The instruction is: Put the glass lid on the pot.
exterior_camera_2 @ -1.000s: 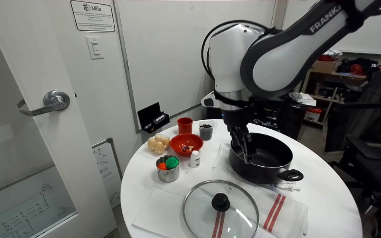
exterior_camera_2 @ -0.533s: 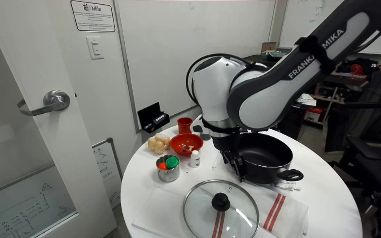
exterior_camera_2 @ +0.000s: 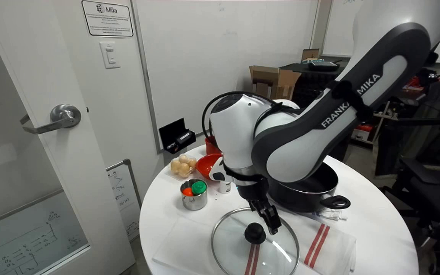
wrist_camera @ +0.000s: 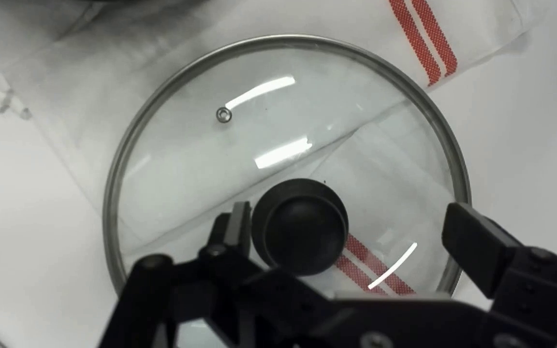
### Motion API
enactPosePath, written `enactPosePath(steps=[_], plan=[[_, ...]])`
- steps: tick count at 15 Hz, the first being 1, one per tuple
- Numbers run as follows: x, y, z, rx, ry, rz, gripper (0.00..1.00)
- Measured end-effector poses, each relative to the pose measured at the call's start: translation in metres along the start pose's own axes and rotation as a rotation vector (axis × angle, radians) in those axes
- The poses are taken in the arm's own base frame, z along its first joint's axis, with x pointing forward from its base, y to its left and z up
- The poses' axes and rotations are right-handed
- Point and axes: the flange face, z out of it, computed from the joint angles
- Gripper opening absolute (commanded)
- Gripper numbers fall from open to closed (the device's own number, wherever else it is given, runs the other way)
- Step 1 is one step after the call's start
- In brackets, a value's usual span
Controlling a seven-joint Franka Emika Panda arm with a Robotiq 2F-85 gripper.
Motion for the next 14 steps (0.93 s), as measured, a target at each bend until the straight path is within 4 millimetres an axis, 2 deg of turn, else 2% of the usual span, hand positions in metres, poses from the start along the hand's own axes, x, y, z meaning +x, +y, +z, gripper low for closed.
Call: enactPosePath(steps=[7,14], plan=[[0.014,-0.009,0.023,0.029,-0.005,-0.058,1.0],[0.014,-0.005,0.024,0.023,0.009,-0.059,1.0]])
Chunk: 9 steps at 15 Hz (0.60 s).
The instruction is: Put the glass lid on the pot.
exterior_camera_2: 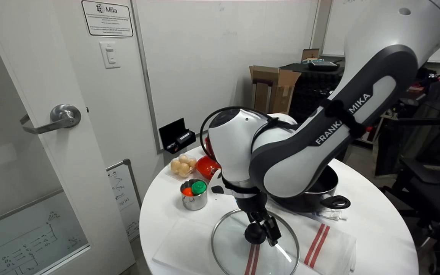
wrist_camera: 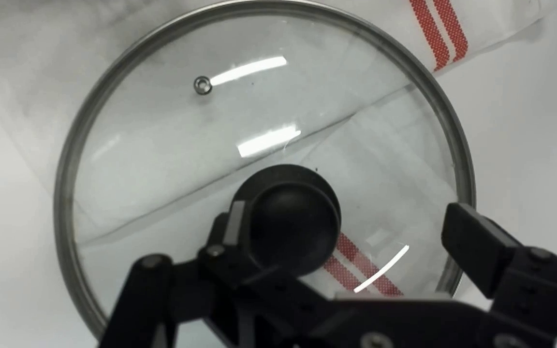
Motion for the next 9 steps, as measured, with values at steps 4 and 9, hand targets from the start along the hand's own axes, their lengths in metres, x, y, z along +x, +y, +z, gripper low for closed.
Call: enactPosePath(steps=[4,9], plan=[[0.0012,0.0053,-0.0035,-0.018,0.021,0.005,1.0],[0.0001,0.0093,-0.0041,-0.023,0.026,0.011,1.0]])
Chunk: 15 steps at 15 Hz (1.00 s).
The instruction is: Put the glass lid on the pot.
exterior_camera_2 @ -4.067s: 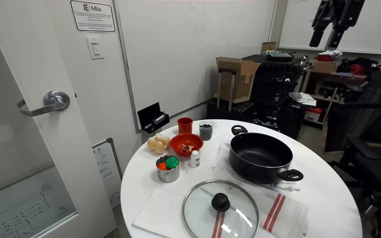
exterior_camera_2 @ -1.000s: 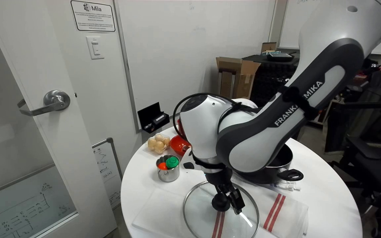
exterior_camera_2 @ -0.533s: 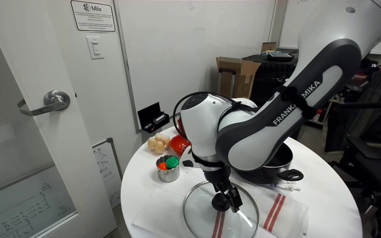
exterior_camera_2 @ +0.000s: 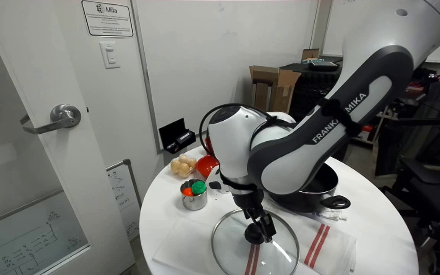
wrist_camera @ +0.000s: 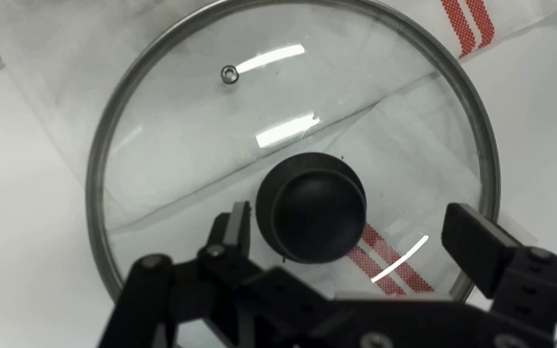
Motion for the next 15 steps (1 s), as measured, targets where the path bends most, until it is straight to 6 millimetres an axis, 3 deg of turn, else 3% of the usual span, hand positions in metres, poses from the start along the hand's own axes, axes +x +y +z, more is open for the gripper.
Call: enactPosePath(steps=[8,9,15], plan=[[0.0,0.004,0.015,0.009,-0.007,0.006,1.0],[0.001,0.006,0.017,0.01,-0.007,0.007,0.82],[0.002,0.014,0.022,0.003,-0.004,0.015,0.34]])
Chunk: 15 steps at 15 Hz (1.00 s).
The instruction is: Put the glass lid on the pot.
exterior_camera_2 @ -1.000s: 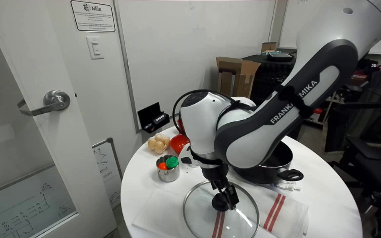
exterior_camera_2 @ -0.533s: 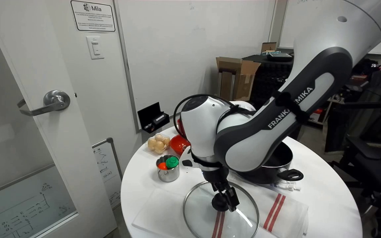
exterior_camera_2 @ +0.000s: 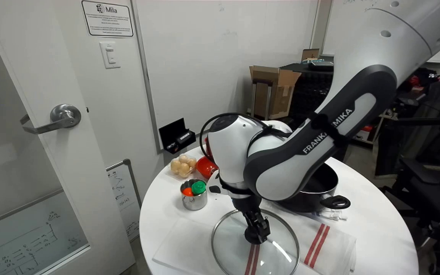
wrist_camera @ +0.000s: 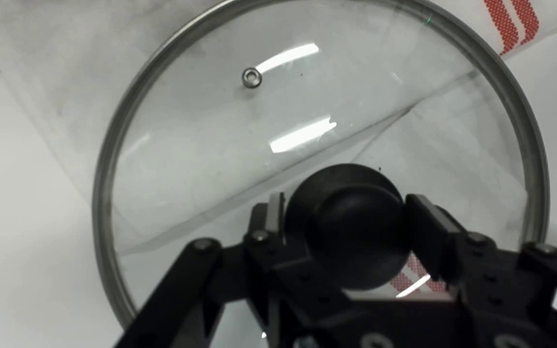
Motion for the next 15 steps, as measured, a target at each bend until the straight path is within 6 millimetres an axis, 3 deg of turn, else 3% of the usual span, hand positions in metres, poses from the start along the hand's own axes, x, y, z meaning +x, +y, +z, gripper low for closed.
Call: enactPosePath(steps=[6,15], plan=[[0.002,0.006,-0.012,-0.017,0.014,0.005,0.25],[-0.006,0.008,-0.021,-0.027,0.018,0.011,0.25]])
